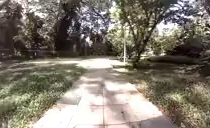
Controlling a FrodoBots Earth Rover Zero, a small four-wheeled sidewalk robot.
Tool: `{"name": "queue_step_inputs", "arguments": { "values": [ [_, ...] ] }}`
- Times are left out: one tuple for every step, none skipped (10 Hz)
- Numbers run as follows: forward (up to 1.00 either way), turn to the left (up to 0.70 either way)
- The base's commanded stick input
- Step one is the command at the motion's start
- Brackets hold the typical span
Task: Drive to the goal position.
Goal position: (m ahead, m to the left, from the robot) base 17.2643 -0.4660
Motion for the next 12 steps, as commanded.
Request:
{"name": "queue_step_inputs", "arguments": {
  "values": [
    [0.50, 0.00],
    [0.50, 0.00],
    [0.50, 0.00],
    [0.50, 0.00],
    [0.50, 0.00],
    [0.50, 0.00],
    [0.50, 0.00],
    [0.50, 0.00],
    [0.50, 0.00],
    [0.50, 0.00],
    [0.50, 0.00],
    [0.50, 0.00]
  ]
}}
